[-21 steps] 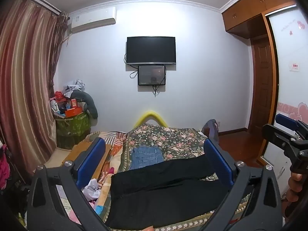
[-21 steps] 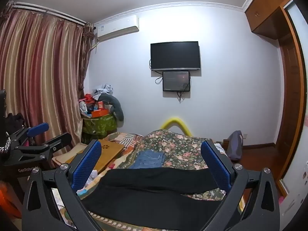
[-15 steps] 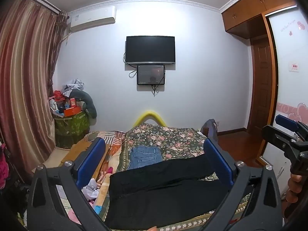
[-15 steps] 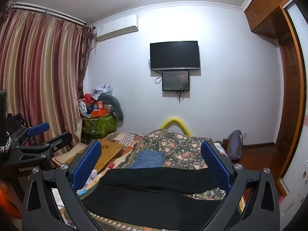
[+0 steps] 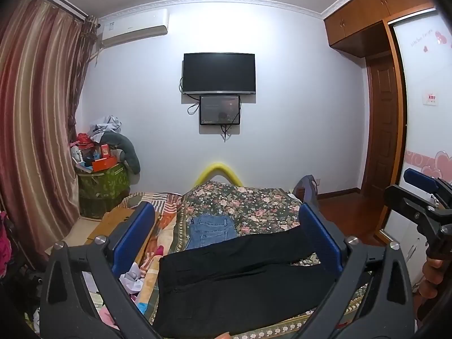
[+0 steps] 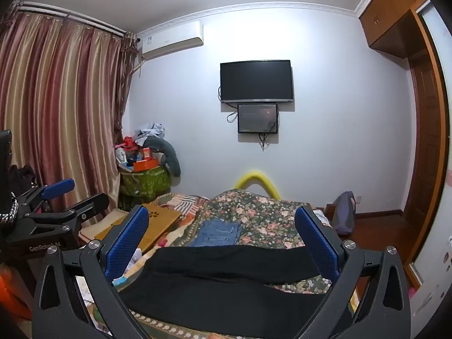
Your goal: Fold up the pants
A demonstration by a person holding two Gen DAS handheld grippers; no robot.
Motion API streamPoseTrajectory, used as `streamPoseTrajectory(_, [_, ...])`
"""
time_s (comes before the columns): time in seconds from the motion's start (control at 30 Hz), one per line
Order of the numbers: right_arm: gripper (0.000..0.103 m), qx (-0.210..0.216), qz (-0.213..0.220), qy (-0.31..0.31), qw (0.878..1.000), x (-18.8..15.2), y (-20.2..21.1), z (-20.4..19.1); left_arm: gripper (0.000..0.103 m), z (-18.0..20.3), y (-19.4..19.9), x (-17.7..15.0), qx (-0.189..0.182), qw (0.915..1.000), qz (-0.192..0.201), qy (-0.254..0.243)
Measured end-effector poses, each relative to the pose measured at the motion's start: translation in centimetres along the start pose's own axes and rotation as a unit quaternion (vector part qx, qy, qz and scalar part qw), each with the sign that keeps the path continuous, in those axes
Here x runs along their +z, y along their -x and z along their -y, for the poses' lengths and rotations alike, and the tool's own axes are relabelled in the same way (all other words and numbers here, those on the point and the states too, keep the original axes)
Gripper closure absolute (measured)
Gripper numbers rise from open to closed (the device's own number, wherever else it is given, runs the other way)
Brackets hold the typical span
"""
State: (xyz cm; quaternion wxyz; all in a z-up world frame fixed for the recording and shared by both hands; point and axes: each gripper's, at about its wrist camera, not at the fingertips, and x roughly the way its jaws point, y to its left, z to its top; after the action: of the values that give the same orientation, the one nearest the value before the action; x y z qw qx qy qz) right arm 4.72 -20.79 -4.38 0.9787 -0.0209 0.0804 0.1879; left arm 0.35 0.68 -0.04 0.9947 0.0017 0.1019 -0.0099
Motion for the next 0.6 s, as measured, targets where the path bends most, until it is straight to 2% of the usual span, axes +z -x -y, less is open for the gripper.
streamPoseTrajectory(0.6, [0.000,-0.002,-0.001,-0.001,1.000,0.03,0.08,-0.20,0.000,-0.11,0.06,0.06,-0.004,1.0000,0.002,0.000])
